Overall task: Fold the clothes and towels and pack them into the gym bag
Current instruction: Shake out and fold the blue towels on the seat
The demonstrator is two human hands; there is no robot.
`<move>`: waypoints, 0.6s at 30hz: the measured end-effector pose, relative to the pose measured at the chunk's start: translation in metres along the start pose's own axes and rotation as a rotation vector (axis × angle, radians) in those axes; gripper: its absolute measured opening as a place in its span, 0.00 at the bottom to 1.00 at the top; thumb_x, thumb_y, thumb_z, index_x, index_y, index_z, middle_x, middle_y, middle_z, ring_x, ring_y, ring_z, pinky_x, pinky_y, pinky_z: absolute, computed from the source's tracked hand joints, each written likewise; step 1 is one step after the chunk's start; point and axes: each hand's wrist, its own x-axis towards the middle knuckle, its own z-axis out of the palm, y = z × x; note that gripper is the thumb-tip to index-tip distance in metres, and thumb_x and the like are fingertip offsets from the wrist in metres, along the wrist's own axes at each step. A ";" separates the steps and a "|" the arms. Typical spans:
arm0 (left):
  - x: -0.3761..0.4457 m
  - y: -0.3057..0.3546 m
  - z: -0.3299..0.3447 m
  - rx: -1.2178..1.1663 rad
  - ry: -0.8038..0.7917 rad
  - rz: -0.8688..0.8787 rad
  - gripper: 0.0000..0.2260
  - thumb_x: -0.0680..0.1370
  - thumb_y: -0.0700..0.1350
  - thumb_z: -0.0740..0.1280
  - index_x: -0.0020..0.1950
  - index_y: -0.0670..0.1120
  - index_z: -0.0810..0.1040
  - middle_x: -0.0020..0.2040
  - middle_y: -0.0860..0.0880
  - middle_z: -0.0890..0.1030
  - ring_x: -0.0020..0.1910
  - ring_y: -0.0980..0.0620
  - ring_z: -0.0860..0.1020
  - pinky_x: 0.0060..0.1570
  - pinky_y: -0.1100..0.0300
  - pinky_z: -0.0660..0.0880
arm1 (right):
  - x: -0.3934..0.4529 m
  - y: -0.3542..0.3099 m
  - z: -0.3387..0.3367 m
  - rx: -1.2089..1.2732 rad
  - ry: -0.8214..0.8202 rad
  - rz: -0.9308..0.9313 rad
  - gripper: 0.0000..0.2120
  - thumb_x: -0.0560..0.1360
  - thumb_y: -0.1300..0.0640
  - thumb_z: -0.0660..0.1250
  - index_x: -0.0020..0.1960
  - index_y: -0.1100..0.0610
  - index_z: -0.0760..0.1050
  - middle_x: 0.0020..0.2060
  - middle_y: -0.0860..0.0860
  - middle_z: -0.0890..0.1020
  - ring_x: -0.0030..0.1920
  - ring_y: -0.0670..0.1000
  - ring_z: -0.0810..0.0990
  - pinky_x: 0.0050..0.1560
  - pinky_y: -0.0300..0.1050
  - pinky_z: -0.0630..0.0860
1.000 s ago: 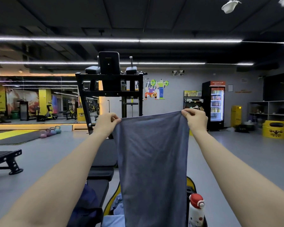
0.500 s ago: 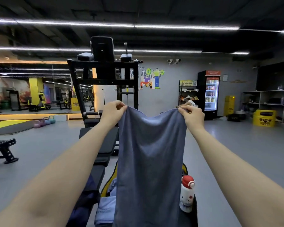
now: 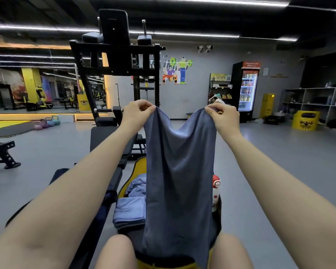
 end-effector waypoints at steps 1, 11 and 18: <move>-0.005 0.002 -0.001 -0.008 0.005 0.001 0.06 0.78 0.45 0.66 0.49 0.45 0.80 0.38 0.54 0.77 0.39 0.61 0.73 0.36 0.67 0.71 | -0.004 0.000 -0.003 0.012 0.005 -0.008 0.07 0.76 0.58 0.68 0.50 0.60 0.83 0.40 0.49 0.80 0.44 0.46 0.76 0.39 0.22 0.65; -0.037 0.001 0.001 -0.016 0.003 -0.018 0.06 0.78 0.46 0.66 0.50 0.45 0.80 0.44 0.51 0.78 0.47 0.55 0.75 0.40 0.69 0.71 | -0.034 0.006 -0.008 0.012 -0.002 0.006 0.07 0.76 0.59 0.68 0.50 0.59 0.83 0.40 0.49 0.79 0.44 0.46 0.75 0.38 0.22 0.66; -0.043 -0.046 0.020 0.079 0.010 -0.153 0.07 0.78 0.45 0.66 0.51 0.43 0.81 0.44 0.50 0.78 0.45 0.57 0.74 0.32 0.78 0.66 | -0.048 0.052 0.029 -0.034 -0.061 0.111 0.08 0.75 0.59 0.68 0.50 0.60 0.83 0.47 0.54 0.84 0.49 0.48 0.78 0.44 0.31 0.66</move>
